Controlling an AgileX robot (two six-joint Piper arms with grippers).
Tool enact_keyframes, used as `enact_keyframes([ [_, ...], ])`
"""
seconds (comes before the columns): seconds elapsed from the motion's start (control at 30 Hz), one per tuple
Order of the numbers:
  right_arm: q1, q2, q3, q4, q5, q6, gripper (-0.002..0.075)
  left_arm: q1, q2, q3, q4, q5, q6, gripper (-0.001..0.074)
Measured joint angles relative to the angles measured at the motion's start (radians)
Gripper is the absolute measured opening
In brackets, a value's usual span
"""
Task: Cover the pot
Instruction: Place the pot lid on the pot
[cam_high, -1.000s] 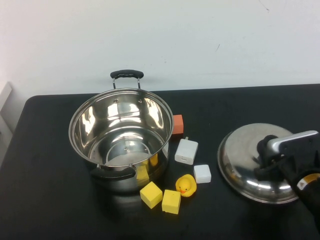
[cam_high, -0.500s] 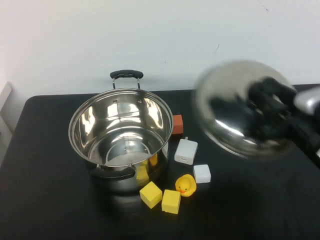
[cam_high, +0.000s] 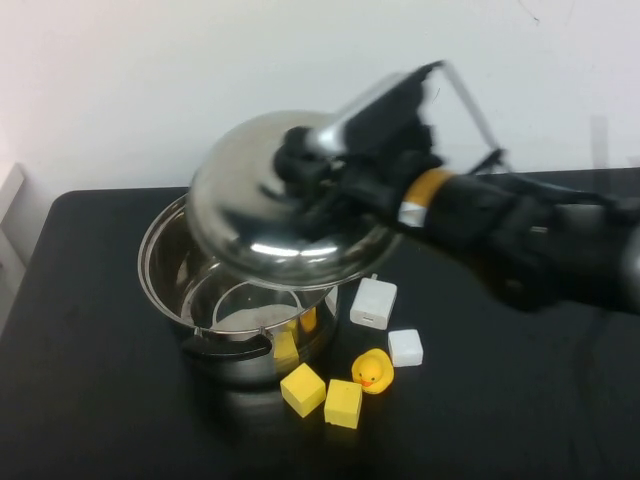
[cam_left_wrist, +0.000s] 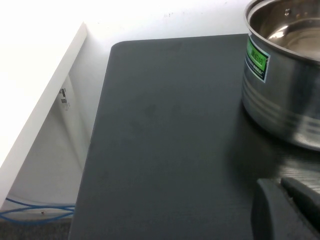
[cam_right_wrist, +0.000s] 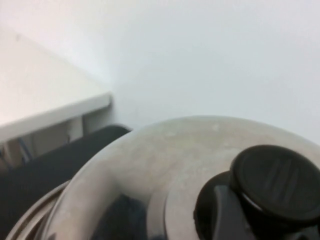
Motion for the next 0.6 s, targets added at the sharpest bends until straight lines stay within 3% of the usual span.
enact_keyframes([
  [0.3, 0.087, 0.182, -0.232, 0.131, 0.137, -0.162, 0.0338, 0.000, 0.000, 0.000, 0.000, 0.000, 0.000, -0.0001],
  [0.6, 0.112, 0.257, -0.279, 0.165, 0.158, -0.179, 0.0338, 0.000, 0.000, 0.000, 0.000, 0.000, 0.000, -0.0002],
])
